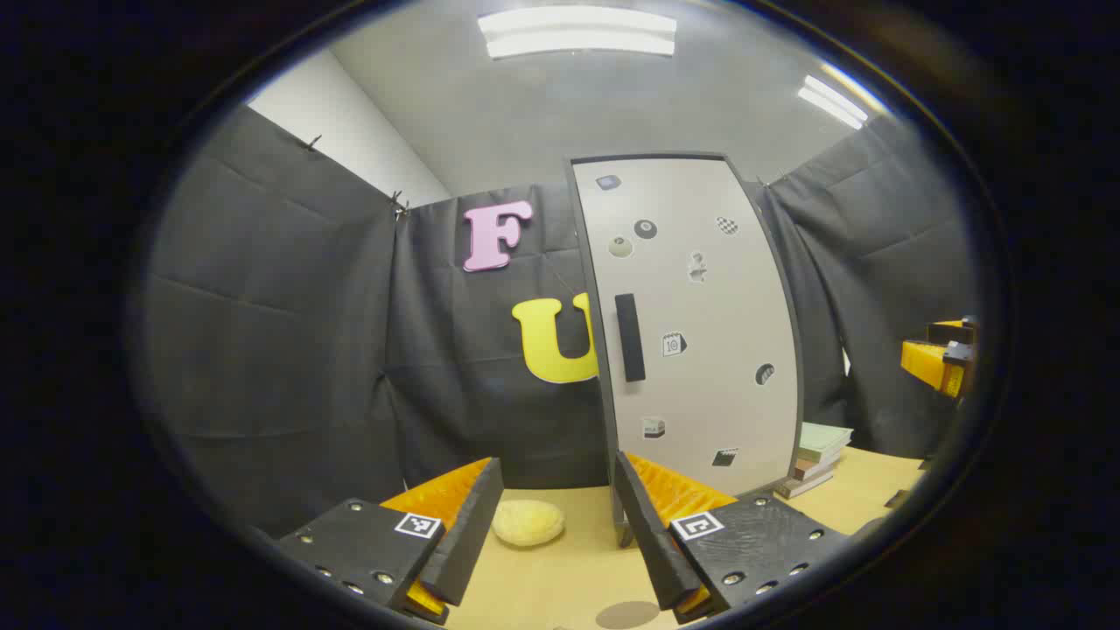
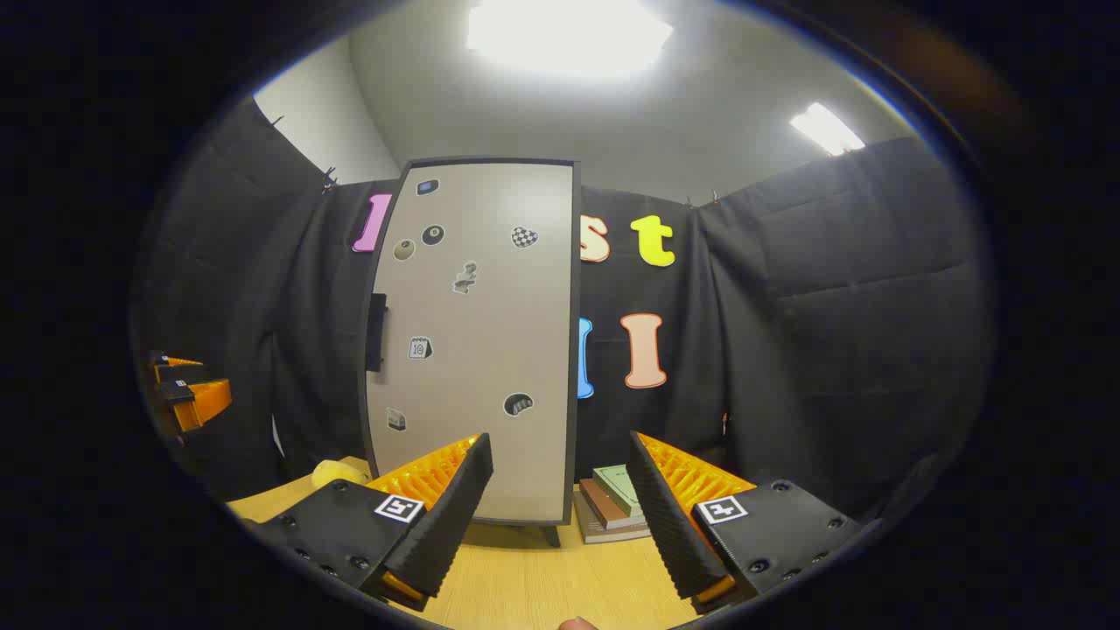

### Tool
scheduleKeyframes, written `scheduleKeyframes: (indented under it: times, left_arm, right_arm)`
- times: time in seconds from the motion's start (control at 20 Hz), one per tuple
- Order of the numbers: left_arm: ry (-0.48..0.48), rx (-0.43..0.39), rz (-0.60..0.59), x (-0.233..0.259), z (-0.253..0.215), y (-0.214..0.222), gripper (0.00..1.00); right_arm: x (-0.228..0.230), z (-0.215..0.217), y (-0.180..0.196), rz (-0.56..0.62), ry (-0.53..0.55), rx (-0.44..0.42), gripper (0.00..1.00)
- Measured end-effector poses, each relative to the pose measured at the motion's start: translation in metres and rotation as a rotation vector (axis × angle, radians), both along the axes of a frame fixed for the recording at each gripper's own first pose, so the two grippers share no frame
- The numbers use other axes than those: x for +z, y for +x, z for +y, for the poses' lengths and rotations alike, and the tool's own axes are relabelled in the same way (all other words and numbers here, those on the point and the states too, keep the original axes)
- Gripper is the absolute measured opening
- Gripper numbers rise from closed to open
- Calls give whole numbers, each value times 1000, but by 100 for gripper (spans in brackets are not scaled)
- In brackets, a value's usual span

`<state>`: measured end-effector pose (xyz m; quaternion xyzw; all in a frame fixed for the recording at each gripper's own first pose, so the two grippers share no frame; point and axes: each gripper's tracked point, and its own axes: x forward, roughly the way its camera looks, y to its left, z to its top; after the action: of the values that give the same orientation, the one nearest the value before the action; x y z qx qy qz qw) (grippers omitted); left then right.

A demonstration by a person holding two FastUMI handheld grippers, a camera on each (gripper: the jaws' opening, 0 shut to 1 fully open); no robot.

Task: Open the cabinet door with the right hand, grasp the bottle in the cabinet with the left hand and place it on the coaster, then close the cabinet door with the right hand.

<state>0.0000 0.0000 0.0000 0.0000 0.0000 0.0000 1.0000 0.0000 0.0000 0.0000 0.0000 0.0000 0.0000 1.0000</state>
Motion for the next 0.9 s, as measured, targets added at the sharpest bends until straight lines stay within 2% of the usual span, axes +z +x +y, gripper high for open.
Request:
scheduleKeyframes:
  times: [0.05, 0.45, 0.5, 0.75, 0.9]
  left_arm:
    - [-1, -1, 0, 0, 0, 0, 80]
    - [-3, 2, 2, 0, 1, 1, 80]
    - [-7, 4, 6, -2, 2, 1, 77]
    - [-7, 15, 14, -4, 4, 2, 80]
    - [-4, 24, 9, -4, 4, 2, 77]
  right_arm:
    - [-1, -1, 1, 2, -4, 0, 98]
    - [-4, 0, 4, 18, -24, 7, 98]
    - [-4, 0, 5, 19, -25, 8, 98]
    - [-1, 3, 8, 10, -20, 12, 97]
    - [1, 5, 11, 7, -15, 15, 97]
